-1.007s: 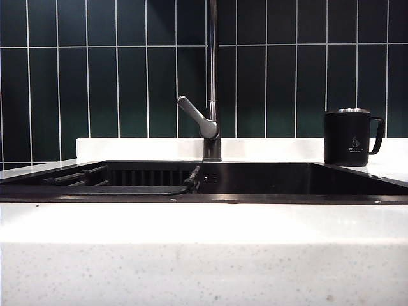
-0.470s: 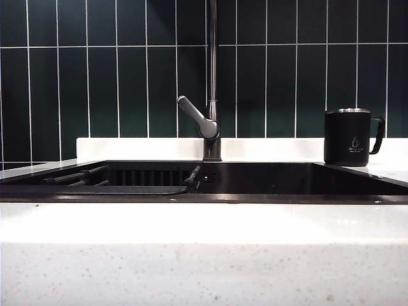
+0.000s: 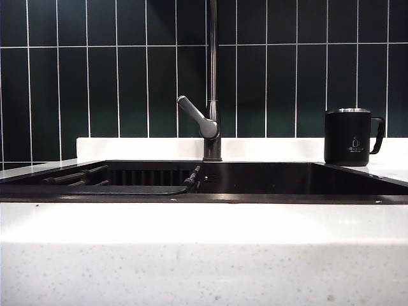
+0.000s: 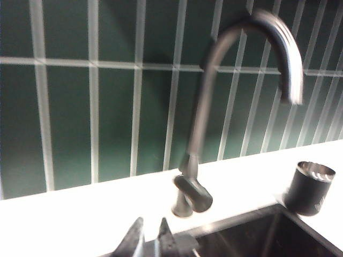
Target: Pick up the mug next to the sink, go to the faucet to get some water, pour the water into the sink, and finally put the mug back to its place.
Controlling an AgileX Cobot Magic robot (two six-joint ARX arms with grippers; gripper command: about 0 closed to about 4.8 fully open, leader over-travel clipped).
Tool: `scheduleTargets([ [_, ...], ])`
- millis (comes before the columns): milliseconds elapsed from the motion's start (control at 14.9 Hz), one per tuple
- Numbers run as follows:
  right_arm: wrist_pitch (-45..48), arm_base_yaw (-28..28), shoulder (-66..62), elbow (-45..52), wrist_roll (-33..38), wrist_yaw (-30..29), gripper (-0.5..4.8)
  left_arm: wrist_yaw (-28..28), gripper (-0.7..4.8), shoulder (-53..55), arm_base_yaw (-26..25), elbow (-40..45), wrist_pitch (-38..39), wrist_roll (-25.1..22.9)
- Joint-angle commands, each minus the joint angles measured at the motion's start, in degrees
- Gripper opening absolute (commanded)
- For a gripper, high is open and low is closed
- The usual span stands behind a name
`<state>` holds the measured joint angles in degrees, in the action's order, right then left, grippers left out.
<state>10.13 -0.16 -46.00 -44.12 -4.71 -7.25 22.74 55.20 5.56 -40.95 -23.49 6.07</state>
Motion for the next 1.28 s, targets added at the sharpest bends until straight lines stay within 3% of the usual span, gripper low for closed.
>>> scheduleTargets([
  [67,-0.2,0.0,-2.3,-2.4,0.6,2.5,0.87,-1.0,0.93,2.7,0.2,-0.4,-3.3,0.0],
  [470,-2.2,0.0,-11.9,-11.7,0.1,4.5,1.22,-1.0,0.95,12.2,1.5,-7.9,-4.0,0.0],
  [604,-2.2,0.0,-14.7,-13.3,-1.0,6.5,1.50,-1.3,1.23,16.4,3.0,-12.2,-4.0,0.0],
  [873,-2.2,-0.3,-18.0,-13.3,-6.8,14.7,1.81,-5.1,1.25,24.5,7.1,-17.6,-3.9,-1.7],
  [1075,-2.2,-1.4,-21.2,-13.3,-8.0,17.9,2.25,-7.5,1.25,29.9,9.9,-21.0,-3.8,-4.2],
  [1276,-1.7,-2.5,-24.6,-13.3,-8.0,19.2,2.25,-8.9,1.25,32.9,10.6,-21.9,-4.3,-5.1],
])
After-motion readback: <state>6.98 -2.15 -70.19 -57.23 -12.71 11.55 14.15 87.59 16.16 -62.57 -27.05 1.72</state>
